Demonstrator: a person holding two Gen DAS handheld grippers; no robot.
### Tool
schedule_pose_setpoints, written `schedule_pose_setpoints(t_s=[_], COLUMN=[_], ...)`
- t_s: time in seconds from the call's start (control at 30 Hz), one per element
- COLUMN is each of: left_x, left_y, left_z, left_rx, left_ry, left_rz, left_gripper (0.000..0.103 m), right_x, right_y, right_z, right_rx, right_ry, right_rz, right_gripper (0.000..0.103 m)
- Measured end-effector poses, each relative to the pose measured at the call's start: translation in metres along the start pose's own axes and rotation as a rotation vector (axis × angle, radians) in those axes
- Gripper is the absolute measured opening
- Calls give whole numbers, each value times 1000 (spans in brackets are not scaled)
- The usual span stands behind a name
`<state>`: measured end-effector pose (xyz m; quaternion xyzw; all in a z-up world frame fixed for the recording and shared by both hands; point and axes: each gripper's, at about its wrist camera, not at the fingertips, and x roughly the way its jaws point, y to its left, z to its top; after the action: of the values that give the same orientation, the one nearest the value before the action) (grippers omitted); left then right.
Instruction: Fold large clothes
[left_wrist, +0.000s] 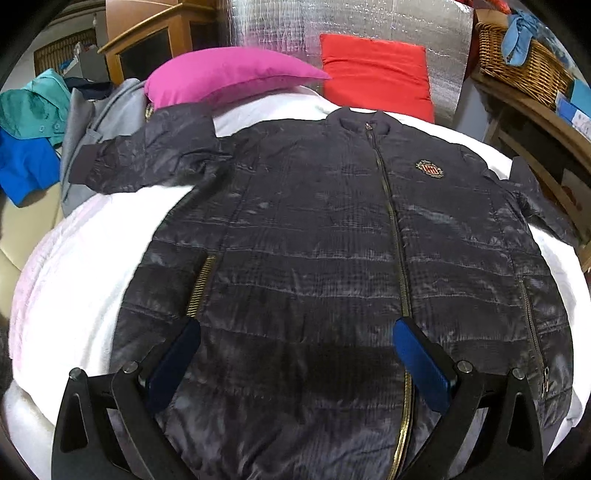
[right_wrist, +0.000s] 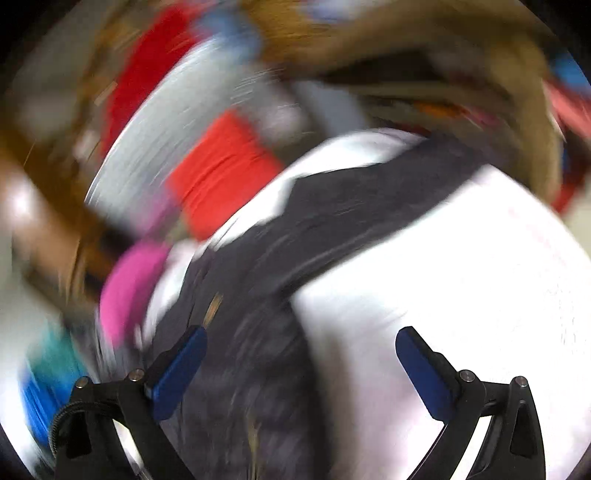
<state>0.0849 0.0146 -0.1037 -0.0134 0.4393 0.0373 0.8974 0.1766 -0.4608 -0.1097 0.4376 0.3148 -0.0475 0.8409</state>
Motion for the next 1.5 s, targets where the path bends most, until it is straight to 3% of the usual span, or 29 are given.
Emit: schedule_pose_setpoints(t_s=[0.07, 0.23, 0.4, 0.5, 0.6, 0.63, 0.73, 0.83, 0.9, 0.97, 1.03, 1.2, 1.37, 1.5], left_x=[5, 13, 25, 32, 37, 38, 41, 39, 36, 31, 26, 9, 0, -4], left_y=[0, 5, 11, 14, 17, 19, 26, 36, 43, 49, 55, 74, 89, 95], left_z=[1, 3, 6, 7, 6, 5, 4, 2, 1, 0, -2, -4, -5, -4], left_rx=[-1, -12, -31, -33, -41, -43, -62, -87, -108, -127, -136, -168, -193, -199], left_ry=[-3, -6, 0, 4, 7, 8, 6, -4, -12, -23, -35, -67, -79, -88], left_rz=[-8, -1, 7, 10, 9, 11, 9, 2, -6, -15, -14, -15, 0, 8], left_gripper=[103, 103, 103, 103, 103, 103, 103, 103, 103, 103, 103, 103, 103, 103], right_x=[19, 50, 77, 83, 96, 98, 95, 91, 91, 86, 87, 100, 121, 143], right_y=[-46, -110, -131, -130, -129, -124, -83, -15, 35, 84, 133, 240, 304, 330], right_z=[41, 105, 139, 153, 162, 166, 174, 169, 160, 145, 124, 43, -43, -94], right_rx=[177, 416, 440, 417, 361, 332, 133, -99, -186, -325, -397, -626, -808, -927], right_ry=[-19, -93, -102, -121, -59, -43, -67, -123, -112, -151, -112, -53, 54, 108], right_rz=[27, 69, 47, 5, -116, -185, -328, -392, -335, -336, -231, -122, -60, -58], right_gripper=[102, 102, 101, 94, 48, 24, 14, 11, 9, 8, 8, 8, 8, 8])
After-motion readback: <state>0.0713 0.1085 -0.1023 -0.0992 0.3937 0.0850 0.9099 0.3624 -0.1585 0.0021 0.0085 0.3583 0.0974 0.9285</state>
